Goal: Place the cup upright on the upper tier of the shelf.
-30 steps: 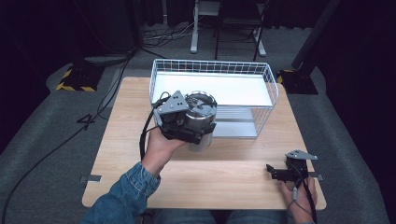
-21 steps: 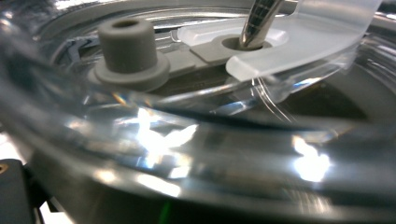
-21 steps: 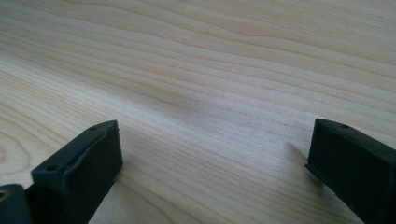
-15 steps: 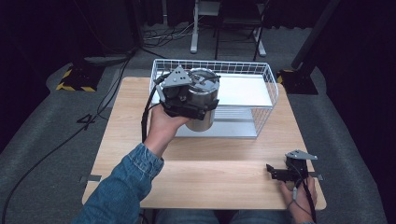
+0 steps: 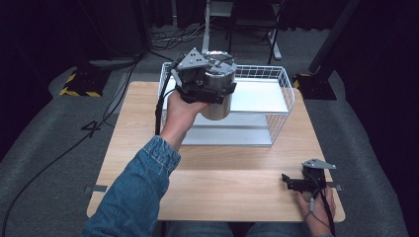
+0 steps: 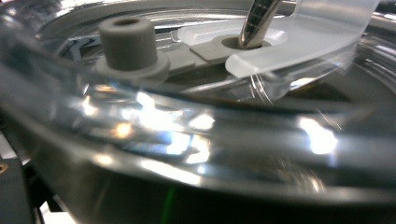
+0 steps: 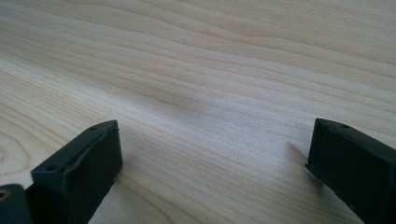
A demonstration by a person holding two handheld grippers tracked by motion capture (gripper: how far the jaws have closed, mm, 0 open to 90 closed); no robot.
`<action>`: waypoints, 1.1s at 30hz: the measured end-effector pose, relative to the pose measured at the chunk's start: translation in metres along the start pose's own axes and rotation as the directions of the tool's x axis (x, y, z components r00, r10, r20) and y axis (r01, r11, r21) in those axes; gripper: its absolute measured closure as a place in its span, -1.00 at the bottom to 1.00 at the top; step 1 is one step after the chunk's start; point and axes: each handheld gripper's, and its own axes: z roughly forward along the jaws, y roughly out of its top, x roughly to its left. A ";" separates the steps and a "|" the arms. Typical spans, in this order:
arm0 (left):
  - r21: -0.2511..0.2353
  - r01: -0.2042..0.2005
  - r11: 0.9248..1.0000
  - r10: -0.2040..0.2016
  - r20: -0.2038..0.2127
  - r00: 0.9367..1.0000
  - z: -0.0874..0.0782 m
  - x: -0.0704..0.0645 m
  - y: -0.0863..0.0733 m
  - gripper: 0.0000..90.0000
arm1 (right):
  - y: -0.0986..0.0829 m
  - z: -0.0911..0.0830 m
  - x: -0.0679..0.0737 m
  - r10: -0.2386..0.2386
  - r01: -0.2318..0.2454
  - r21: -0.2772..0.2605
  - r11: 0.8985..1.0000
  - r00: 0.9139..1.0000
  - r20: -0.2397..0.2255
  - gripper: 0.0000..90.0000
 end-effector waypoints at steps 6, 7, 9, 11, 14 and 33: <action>-0.019 0.006 1.000 -0.007 -0.036 0.999 0.012 0.012 0.006 -0.92 | 0.000 0.000 0.000 0.000 0.000 -0.001 1.000 1.000 0.001 -0.93; -0.019 -0.003 1.000 0.002 -0.048 0.999 0.015 0.013 0.006 -0.92 | 0.000 0.000 0.000 0.001 -0.001 0.000 1.000 1.000 0.001 -0.93; -0.007 -0.007 1.000 0.006 -0.067 0.998 0.019 0.017 0.006 -0.92 | 0.000 0.000 0.000 0.000 0.000 0.001 1.000 1.000 0.000 -0.93; -0.009 0.013 1.000 -0.014 -0.082 0.997 0.024 0.022 0.005 -0.92 | 0.000 0.000 0.000 0.001 -0.001 0.000 1.000 1.000 0.001 -0.93; -0.014 0.041 0.999 -0.042 -0.094 0.995 0.031 0.029 0.004 -0.92 | 0.000 0.000 0.000 0.001 -0.001 0.000 1.000 1.000 -0.001 -0.93; 0.029 0.096 0.995 -0.089 -0.185 0.979 0.061 0.044 0.007 -0.92 | 0.000 0.000 0.000 0.002 -0.002 0.000 1.000 1.000 -0.002 -0.93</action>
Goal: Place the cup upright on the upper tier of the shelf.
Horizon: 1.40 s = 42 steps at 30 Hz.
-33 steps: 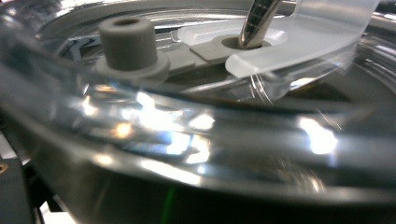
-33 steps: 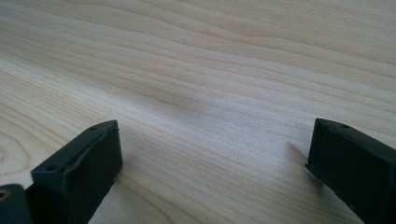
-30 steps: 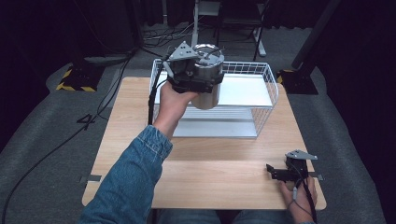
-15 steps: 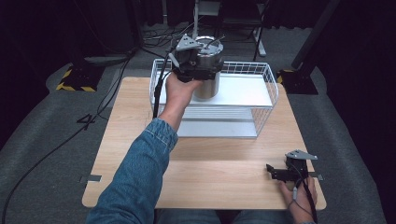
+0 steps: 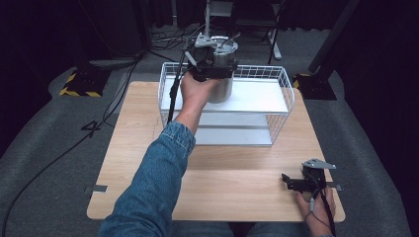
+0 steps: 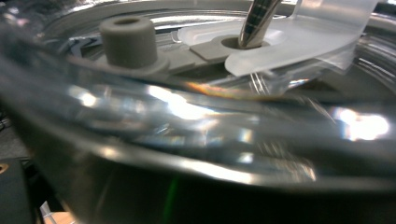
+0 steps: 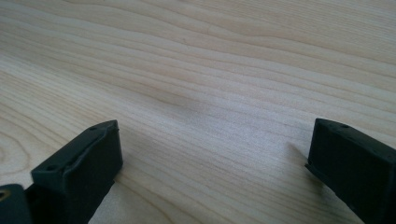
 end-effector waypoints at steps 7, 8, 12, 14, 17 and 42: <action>0.027 -0.020 0.999 0.020 -0.014 1.000 0.004 -0.002 0.000 -0.92 | 0.000 0.000 0.000 0.000 0.000 -0.001 1.000 1.000 0.001 -0.93; 0.028 -0.020 0.999 0.021 -0.015 1.000 0.004 -0.003 -0.001 -0.92 | 0.000 0.000 0.000 0.000 0.000 -0.001 1.000 1.000 0.001 -0.93; 0.031 -0.017 0.999 0.017 -0.014 1.000 0.005 -0.001 -0.002 -0.92 | 0.000 0.000 0.000 0.000 0.000 0.000 1.000 1.000 0.000 -0.93; 0.032 -0.017 0.999 0.017 -0.016 1.000 0.005 0.000 -0.003 -0.92 | 0.000 0.000 0.000 0.000 0.000 0.000 1.000 1.000 0.000 -0.93; 0.033 -0.014 0.999 0.014 -0.018 1.000 0.005 0.002 -0.005 -0.92 | 0.000 0.000 0.000 0.001 -0.001 -0.001 1.000 1.000 0.001 -0.93; 0.031 -0.049 0.998 0.050 -0.064 0.997 0.008 -0.001 -0.010 -1.00 | 0.000 0.000 0.000 0.000 0.000 -0.001 1.000 1.000 0.001 -0.93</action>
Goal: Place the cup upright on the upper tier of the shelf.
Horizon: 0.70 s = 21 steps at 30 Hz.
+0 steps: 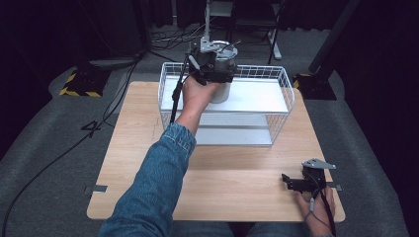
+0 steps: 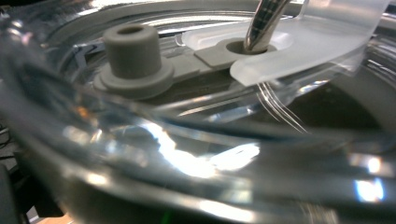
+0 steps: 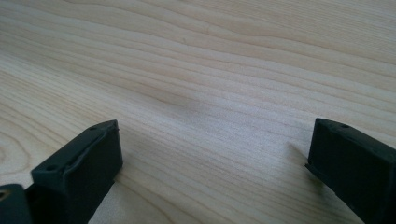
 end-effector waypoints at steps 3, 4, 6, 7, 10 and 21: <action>-0.014 -0.016 1.000 0.016 -0.006 1.000 -0.002 -0.001 -0.001 -1.00 | 0.000 0.000 0.000 0.000 0.000 0.000 1.000 1.000 0.000 -0.93; -0.016 -0.016 1.000 0.016 -0.006 1.000 -0.002 -0.001 -0.001 -1.00 | 0.000 0.000 0.000 0.000 0.000 0.000 1.000 1.000 0.000 -0.93; -0.022 -0.013 1.000 0.013 -0.009 1.000 -0.004 -0.001 -0.001 -1.00 | 0.000 0.000 0.000 0.000 0.000 0.000 1.000 1.000 0.000 -0.93; -0.026 -0.012 1.000 0.012 -0.018 1.000 -0.004 -0.002 -0.002 -1.00 | 0.000 0.000 0.000 0.000 0.000 0.000 1.000 1.000 0.000 -0.94; -0.026 0.010 1.000 -0.011 -0.018 1.000 -0.006 -0.002 -0.003 -1.00 | 0.000 0.000 0.000 0.001 -0.001 0.000 1.000 1.000 0.000 -0.94; -0.048 0.029 0.998 -0.029 -0.016 0.999 -0.028 -0.007 0.000 -1.00 | 0.001 0.001 0.000 0.003 -0.003 0.004 1.000 1.000 0.000 -0.96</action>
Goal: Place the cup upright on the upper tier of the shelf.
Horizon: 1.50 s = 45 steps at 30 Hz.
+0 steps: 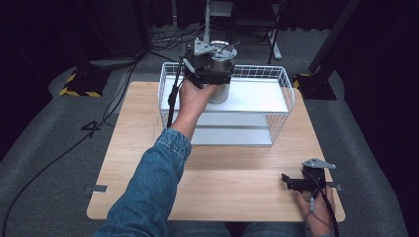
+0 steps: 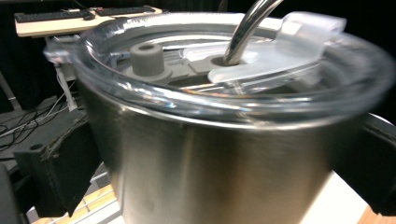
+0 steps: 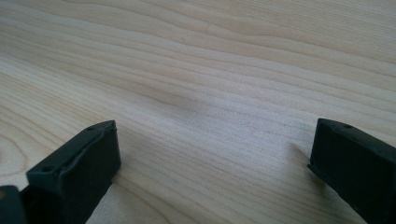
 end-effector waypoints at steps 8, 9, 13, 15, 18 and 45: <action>-0.027 -0.014 1.000 0.014 0.003 1.000 -0.034 -0.004 -0.002 -1.00 | 0.000 0.000 0.000 0.000 0.000 0.000 1.000 1.000 0.000 -0.96; -0.029 -0.016 0.999 0.017 0.005 1.000 -0.038 -0.004 -0.002 -1.00 | 0.000 0.000 0.000 -0.001 0.001 0.000 1.000 1.000 0.000 -0.96; -0.038 -0.034 0.999 0.034 0.009 0.999 -0.058 -0.006 -0.003 -1.00 | 0.000 0.000 0.000 0.000 0.000 0.000 1.000 1.000 0.000 -0.97; -0.039 -0.043 0.998 0.043 0.010 0.999 -0.066 -0.006 -0.005 -1.00 | 0.000 0.000 0.000 0.000 0.000 0.000 1.000 1.000 0.000 -0.96; -0.037 -0.045 0.998 0.046 0.016 0.999 -0.079 -0.004 -0.009 -1.00 | 0.000 0.000 0.000 0.000 0.000 0.000 1.000 1.000 0.000 -0.97; -0.032 -0.112 0.993 0.114 0.064 0.991 -0.179 -0.001 -0.069 -1.00 | 0.002 0.002 -0.001 -0.007 0.007 0.001 1.000 1.000 -0.006 -0.98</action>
